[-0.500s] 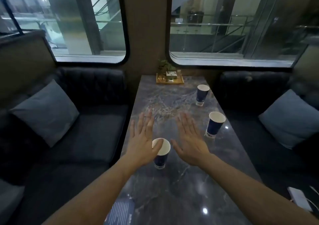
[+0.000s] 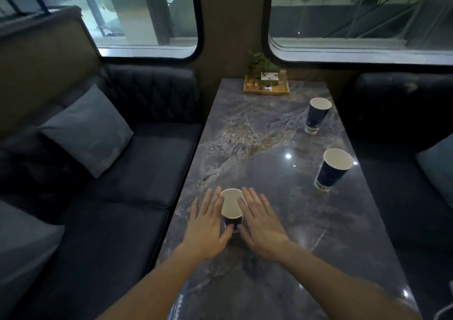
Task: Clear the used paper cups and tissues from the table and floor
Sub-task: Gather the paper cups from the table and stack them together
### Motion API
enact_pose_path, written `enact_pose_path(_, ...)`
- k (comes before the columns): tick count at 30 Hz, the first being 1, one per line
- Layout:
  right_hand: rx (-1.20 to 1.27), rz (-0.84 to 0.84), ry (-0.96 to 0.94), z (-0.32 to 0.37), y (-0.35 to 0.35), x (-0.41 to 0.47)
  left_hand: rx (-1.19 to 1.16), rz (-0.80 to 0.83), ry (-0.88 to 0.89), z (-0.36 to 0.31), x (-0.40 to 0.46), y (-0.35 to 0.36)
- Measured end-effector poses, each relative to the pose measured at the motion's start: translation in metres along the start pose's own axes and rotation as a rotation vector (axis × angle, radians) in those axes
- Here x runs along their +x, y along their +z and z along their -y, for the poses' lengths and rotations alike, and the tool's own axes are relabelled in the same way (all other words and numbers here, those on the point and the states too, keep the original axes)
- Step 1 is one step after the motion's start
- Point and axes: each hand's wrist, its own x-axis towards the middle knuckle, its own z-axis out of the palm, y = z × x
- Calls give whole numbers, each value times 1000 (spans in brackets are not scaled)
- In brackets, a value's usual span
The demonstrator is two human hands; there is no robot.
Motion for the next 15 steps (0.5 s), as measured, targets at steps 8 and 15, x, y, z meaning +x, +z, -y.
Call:
enact_pose_path(8,-27,-125,-70,-10,17,8,19,31,-46,-11,3,15)
enact_pose_path(15,166,-346,-152,-29,24,3,-97,20,-81,-26,7,17)
